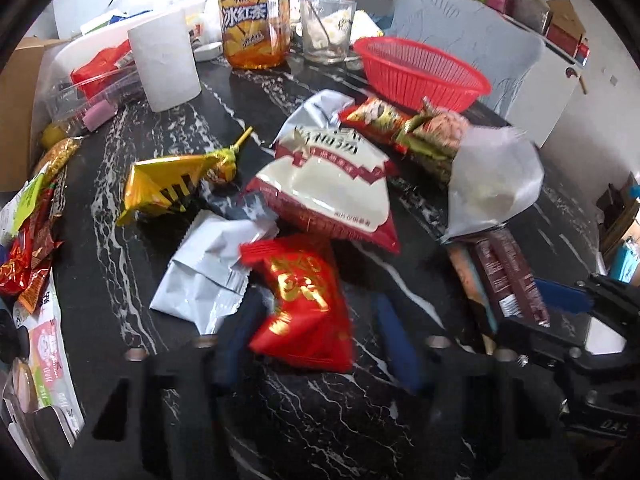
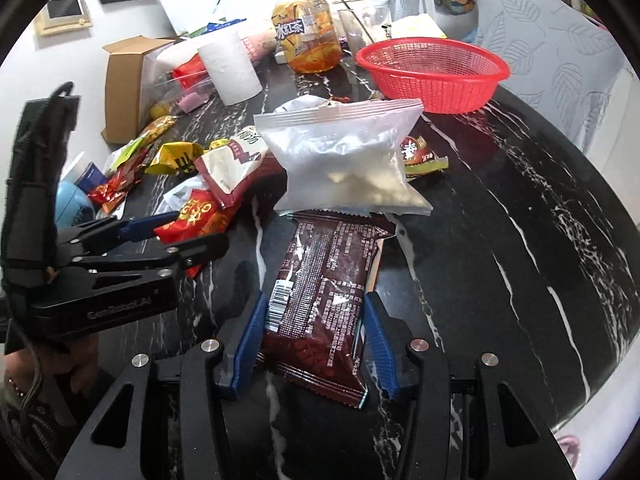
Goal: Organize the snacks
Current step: 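Grasp the red candy packet with the left tool while the right tool grasps the brown chocolate bar, then lift both held packets and carry them toward the red basket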
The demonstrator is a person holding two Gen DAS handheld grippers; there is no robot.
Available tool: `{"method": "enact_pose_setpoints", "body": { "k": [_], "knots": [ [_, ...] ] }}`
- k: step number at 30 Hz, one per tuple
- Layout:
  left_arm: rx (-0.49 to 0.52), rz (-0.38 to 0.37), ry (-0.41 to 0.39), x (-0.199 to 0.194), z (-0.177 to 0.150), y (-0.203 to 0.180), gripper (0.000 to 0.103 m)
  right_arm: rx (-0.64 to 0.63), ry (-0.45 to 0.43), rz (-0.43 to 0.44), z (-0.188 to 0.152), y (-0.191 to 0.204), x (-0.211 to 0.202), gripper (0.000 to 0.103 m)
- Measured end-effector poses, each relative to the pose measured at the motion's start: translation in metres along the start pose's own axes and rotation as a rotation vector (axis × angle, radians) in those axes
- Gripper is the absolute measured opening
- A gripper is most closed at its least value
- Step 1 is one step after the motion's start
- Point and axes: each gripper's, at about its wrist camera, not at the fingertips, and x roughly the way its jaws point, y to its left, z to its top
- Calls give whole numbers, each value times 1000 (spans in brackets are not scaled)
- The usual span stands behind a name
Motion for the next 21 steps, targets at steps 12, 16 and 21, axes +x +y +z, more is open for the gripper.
{"method": "enact_pose_setpoints", "body": {
  "k": [12, 16, 21],
  "knots": [
    [8, -100, 10, -11, -11, -18, 33, 13, -18, 15, -6, -10, -7, 49],
    [20, -134, 18, -16, -19, -28, 33, 0, -14, 7, -12, -10, -12, 49],
    [24, -129, 16, -14, -20, -31, 33, -25, -18, -5, -16, -9, -13, 51]
  ]
}}
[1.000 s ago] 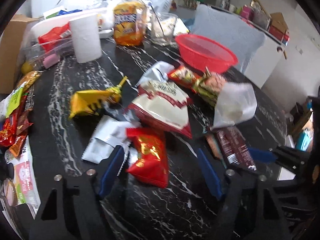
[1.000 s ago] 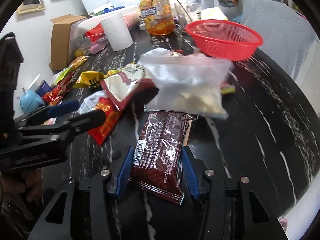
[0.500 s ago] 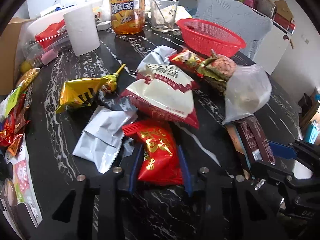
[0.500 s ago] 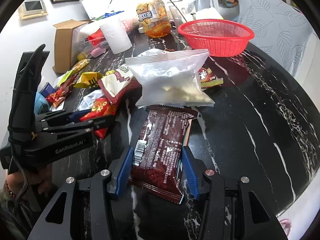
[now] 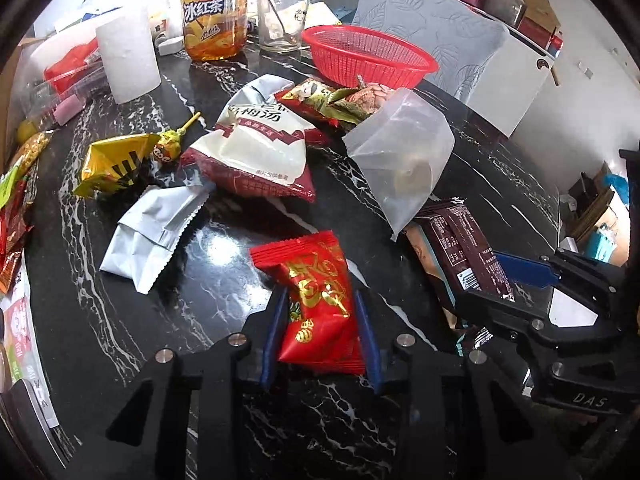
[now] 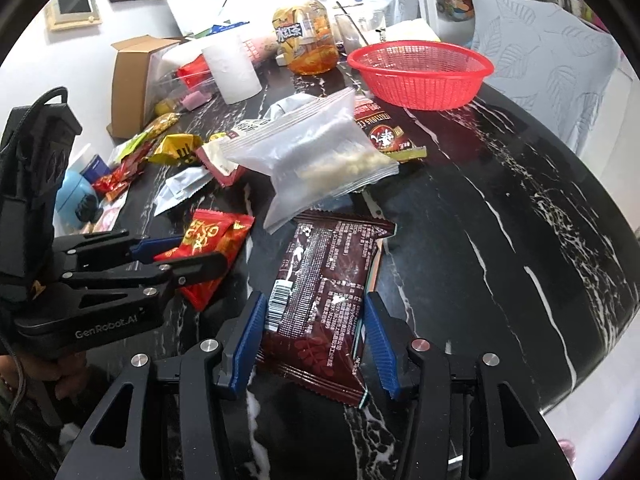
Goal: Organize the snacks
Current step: 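Lift both held packets and carry them toward the red basket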
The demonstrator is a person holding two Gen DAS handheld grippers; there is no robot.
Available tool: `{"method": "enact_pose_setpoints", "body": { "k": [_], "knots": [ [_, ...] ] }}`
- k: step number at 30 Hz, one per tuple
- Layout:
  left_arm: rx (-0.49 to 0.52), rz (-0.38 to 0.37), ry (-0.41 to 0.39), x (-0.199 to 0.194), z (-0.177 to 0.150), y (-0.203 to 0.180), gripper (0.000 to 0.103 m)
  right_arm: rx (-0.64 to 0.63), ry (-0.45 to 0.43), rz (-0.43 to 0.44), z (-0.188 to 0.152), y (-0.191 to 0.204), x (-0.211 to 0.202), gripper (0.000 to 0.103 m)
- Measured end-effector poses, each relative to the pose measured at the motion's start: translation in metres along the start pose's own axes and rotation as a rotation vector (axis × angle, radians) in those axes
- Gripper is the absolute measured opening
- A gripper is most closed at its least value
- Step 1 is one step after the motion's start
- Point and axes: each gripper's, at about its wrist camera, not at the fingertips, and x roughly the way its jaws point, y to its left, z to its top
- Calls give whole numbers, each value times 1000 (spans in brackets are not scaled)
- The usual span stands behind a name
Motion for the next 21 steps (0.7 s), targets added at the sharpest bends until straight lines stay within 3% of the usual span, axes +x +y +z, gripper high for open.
{"method": "enact_pose_setpoints", "body": {
  "k": [12, 15, 21],
  "knots": [
    [-11, -4, -20, 3, 6, 4, 33, -12, 6, -25, 6, 3, 11, 61],
    [-16, -9, -22, 2, 6, 5, 33, -35, 2, -55, 5, 6, 12, 52],
    [-37, -26, -26, -4, 4, 9, 33, -24, -9, -43, 4, 3, 7, 48]
  ]
}}
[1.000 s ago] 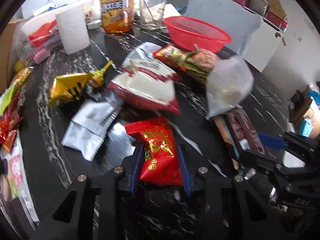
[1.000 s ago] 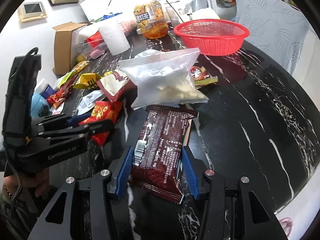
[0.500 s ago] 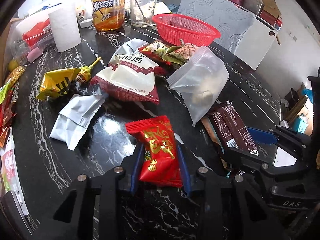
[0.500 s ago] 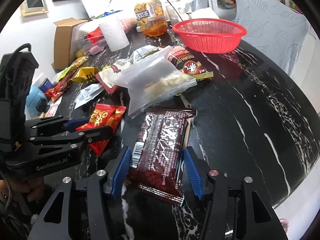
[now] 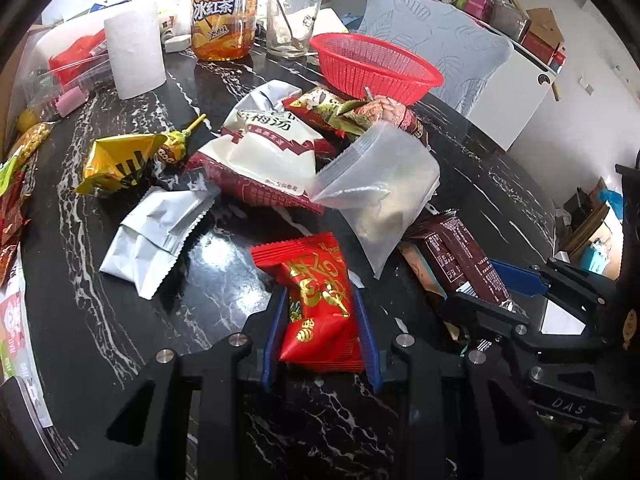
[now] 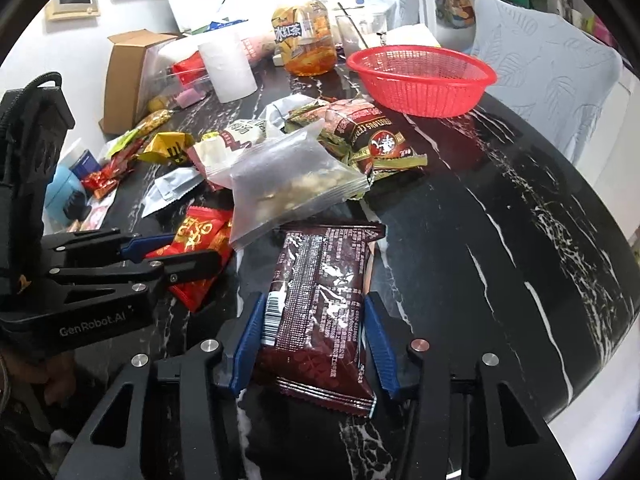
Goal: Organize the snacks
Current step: 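Lift both held packets and carry them toward the red basket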
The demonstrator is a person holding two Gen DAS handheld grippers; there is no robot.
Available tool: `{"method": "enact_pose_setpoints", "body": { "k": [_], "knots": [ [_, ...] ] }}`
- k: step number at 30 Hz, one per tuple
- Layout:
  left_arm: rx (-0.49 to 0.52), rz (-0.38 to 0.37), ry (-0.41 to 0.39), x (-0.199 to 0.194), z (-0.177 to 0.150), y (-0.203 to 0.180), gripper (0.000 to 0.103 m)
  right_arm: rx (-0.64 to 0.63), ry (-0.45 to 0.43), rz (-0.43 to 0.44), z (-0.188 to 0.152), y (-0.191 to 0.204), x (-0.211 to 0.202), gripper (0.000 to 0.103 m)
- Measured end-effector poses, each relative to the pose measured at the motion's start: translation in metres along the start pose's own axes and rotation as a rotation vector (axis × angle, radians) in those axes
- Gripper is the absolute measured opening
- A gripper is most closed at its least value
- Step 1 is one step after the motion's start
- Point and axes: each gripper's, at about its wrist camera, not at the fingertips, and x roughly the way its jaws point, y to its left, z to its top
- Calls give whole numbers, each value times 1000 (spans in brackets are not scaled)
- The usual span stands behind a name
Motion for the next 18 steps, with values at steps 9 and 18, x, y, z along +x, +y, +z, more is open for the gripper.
{"method": "enact_pose_setpoints", "body": {
  "k": [9, 18],
  "knots": [
    [1, -9, -47, -18, -1, -5, 33, 2, -28, 14, -2, 1, -17, 46],
    [3, -5, -87, -34, -12, -13, 33, 3, -45, 14, -13, 4, -30, 45]
  ]
}}
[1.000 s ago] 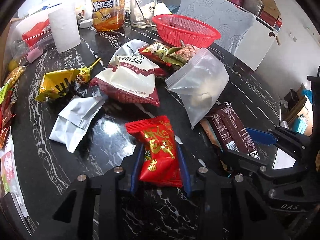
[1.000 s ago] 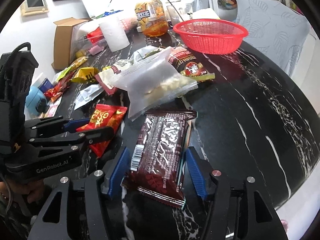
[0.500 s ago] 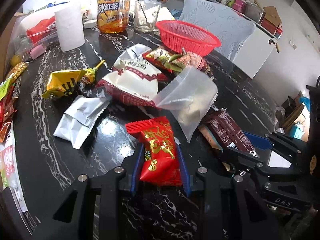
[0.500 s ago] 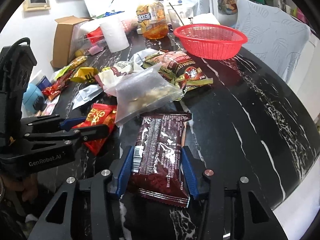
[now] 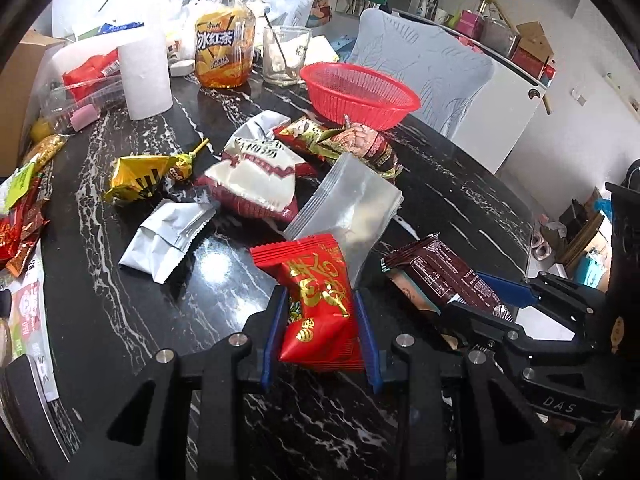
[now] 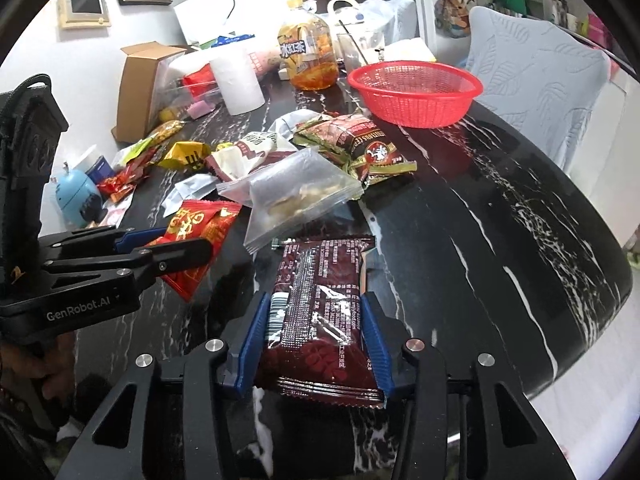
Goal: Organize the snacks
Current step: 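Lift both held packets and carry them toward the red basket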
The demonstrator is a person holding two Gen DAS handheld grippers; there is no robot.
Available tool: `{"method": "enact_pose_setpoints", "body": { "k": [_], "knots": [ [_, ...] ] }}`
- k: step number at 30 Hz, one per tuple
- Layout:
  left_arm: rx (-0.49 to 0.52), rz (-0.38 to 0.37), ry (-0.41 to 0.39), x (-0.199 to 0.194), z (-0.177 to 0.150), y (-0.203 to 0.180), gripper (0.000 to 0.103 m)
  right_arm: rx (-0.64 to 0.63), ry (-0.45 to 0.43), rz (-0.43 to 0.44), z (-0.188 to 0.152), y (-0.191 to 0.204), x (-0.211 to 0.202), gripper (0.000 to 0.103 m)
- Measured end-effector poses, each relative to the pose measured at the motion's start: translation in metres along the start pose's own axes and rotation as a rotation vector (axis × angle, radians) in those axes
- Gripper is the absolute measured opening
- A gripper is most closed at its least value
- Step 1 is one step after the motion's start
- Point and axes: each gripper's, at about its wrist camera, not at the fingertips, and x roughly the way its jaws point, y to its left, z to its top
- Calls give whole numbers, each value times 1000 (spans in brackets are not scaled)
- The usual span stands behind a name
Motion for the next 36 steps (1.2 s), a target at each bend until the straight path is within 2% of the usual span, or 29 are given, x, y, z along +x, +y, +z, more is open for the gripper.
{"method": "enact_pose_setpoints", "body": {
  "k": [9, 16, 28, 36],
  "knots": [
    [15, 2, -58, -21, -7, -16, 33, -8, -65, 5, -11, 4, -25, 45],
    [34, -4, -101, -32, 3, -26, 33, -9, -111, 7, -8, 0, -41, 45],
    [105, -15, -207, -40, 58, -42, 33, -1, -202, 31, 36, -16, -59, 45],
    [181, -48, -251, -25, 108, -55, 33, -22, -247, -22, 74, -34, -62, 45]
  ]
}}
